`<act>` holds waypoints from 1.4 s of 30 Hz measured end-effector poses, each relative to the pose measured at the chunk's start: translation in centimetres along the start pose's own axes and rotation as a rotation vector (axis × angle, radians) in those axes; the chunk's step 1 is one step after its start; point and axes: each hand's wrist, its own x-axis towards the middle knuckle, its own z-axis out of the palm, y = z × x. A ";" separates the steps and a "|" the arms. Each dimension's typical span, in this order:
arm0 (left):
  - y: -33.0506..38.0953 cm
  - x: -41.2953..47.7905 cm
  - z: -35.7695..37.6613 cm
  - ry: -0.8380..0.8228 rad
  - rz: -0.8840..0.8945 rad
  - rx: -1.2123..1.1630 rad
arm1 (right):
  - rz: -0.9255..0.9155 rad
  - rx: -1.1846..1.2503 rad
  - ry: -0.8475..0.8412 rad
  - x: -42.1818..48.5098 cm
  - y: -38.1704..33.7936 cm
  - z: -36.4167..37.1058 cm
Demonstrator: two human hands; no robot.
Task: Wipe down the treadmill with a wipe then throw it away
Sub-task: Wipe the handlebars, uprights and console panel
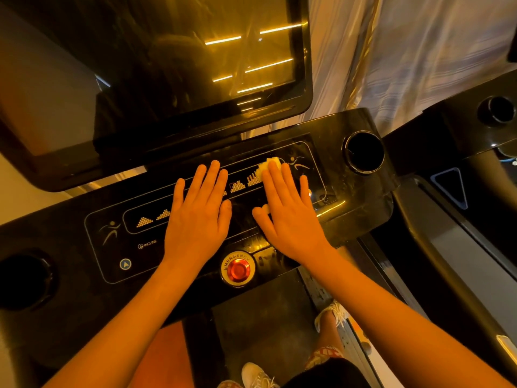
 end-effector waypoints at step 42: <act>-0.1 -0.1 -0.1 0.004 0.014 -0.020 | 0.158 0.021 -0.070 -3.8 -0.3 0.1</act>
